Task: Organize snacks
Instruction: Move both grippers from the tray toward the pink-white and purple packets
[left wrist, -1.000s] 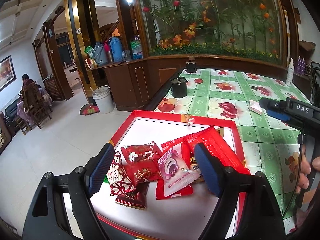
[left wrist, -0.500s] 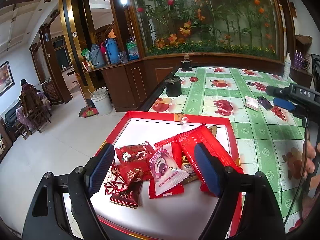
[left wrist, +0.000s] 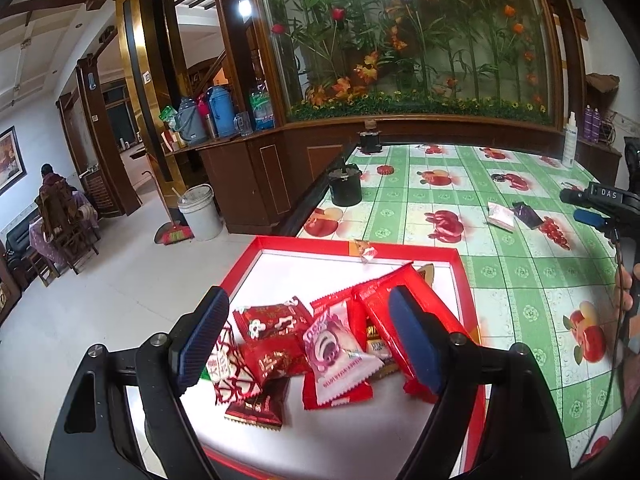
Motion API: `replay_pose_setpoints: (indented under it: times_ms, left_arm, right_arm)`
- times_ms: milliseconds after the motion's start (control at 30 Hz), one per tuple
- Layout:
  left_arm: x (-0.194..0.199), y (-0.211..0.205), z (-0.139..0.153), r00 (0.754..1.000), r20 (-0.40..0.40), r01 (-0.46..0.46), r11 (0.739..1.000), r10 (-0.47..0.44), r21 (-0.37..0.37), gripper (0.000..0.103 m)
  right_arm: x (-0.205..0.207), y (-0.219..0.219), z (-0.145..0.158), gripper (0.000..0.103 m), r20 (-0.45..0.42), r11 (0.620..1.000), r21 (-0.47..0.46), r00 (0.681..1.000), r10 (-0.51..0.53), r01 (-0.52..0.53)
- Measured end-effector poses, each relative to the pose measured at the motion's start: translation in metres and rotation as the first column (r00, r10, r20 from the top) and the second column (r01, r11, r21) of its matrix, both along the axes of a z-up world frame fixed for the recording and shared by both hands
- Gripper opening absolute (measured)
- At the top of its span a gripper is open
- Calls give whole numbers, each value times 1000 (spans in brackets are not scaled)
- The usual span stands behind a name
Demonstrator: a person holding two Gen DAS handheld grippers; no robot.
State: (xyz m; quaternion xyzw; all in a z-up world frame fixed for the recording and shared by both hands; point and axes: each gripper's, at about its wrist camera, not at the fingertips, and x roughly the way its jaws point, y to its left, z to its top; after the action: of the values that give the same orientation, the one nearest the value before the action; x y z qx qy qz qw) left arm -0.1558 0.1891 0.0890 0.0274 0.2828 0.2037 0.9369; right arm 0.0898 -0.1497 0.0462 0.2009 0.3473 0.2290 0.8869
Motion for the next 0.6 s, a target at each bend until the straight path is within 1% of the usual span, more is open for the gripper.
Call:
replay_pose_setpoints:
  times_ms: [100, 167, 233, 267, 333, 433, 533, 567, 600]
  left_arm:
    - [7, 4, 3, 1000, 4, 13, 1000, -13, 2, 83]
    - [10, 6, 5, 1000, 12, 18, 1000, -18, 5, 83]
    - [12, 8, 6, 1000, 13, 24, 1000, -24, -5, 83]
    - [13, 8, 5, 1000, 12, 24, 1000, -24, -8, 83]
    - [13, 10, 2, 1000, 4, 25, 1000, -25, -11, 83]
    - [14, 13, -1, 1000, -10, 19, 1000, -19, -19, 83]
    - [17, 17, -2, 1000, -24, 15, 999, -16, -40, 83]
    - [18, 18, -2, 1000, -25, 13, 999, -14, -45, 83]
    - [17, 18, -2, 1000, -23, 13, 999, -14, -47, 83]
  right_arm:
    - [18, -6, -5, 64, -31, 999, -18, 999, -29, 29]
    - [33, -3, -6, 64, -54, 999, -25, 998, -24, 23]
    - [47, 8, -6, 65, -73, 1000, -29, 997, -6, 4]
    - [54, 15, -5, 65, -74, 999, -40, 997, -10, 7]
    - [66, 25, -6, 70, -75, 998, -59, 996, -40, 36]
    - [90, 44, -15, 71, -114, 997, -67, 992, -55, 48]
    - [108, 72, -22, 71, -105, 982, -179, 991, -87, 67]
    - [113, 79, -25, 71, -114, 978, -198, 989, -95, 71]
    - [116, 84, -28, 72, -129, 979, -195, 987, -91, 64]
